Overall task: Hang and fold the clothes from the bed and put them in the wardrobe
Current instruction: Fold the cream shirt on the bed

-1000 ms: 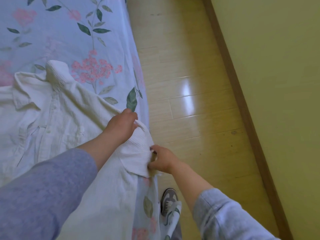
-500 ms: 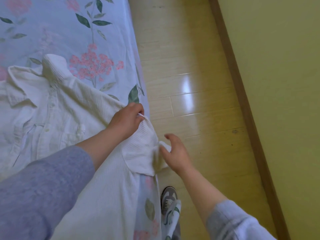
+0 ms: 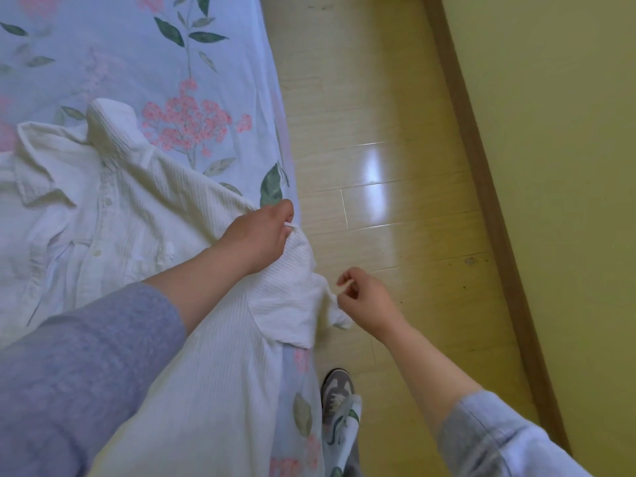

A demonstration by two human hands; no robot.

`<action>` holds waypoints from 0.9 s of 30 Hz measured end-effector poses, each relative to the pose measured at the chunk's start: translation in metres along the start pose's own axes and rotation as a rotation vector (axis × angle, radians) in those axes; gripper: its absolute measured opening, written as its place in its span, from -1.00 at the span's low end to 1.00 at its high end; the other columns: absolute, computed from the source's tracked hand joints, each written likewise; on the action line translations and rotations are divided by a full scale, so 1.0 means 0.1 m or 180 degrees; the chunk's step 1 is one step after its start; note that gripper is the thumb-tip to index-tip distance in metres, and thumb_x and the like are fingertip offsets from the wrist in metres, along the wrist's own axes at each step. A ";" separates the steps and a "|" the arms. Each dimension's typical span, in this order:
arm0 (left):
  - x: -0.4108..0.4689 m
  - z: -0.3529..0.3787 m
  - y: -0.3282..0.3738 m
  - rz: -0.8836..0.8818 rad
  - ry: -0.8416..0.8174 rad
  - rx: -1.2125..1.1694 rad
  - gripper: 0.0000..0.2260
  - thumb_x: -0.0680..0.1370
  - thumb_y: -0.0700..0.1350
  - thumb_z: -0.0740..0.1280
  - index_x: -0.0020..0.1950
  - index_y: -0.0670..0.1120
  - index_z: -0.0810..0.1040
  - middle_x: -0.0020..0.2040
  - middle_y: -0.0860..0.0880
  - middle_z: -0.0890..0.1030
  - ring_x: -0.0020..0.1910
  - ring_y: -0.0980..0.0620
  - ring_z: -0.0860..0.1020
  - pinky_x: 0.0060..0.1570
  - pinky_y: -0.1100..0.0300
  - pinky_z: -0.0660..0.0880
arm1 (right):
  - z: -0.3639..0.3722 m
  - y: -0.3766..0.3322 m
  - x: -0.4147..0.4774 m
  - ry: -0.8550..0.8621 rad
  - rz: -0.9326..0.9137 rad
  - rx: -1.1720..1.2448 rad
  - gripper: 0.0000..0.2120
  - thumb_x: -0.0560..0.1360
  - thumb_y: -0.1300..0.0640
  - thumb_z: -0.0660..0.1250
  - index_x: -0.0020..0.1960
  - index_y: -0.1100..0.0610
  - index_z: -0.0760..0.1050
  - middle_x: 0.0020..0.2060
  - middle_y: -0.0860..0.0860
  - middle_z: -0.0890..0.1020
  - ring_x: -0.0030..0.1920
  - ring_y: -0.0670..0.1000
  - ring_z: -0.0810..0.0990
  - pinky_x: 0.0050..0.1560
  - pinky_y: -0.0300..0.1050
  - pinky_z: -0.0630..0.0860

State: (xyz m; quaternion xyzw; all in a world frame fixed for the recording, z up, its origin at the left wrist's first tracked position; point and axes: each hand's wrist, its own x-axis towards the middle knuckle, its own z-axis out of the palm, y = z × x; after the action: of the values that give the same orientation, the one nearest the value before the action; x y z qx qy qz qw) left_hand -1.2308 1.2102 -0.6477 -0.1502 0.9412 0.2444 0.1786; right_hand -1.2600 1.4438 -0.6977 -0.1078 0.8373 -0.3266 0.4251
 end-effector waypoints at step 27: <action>0.04 0.04 0.18 -0.0720 0.0311 -0.0198 -0.88 0.62 -0.14 0.23 -0.07 -0.15 0.35 0.11 -0.21 0.43 -0.08 -0.14 0.40 -0.13 0.07 0.31 | -0.72 0.28 -0.49 -0.0687 0.0784 -0.0710 -0.58 0.17 -0.18 0.60 -0.15 0.06 0.59 -0.25 -0.04 0.69 -0.22 -0.03 0.66 -0.18 -0.11 0.59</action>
State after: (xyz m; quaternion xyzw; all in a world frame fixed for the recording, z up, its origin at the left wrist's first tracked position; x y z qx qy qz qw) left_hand -1.2401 1.2262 -0.6456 -0.2727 0.9178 0.2442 0.1542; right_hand -1.2837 1.5206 -0.6536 -0.0854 0.8247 -0.1638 0.5346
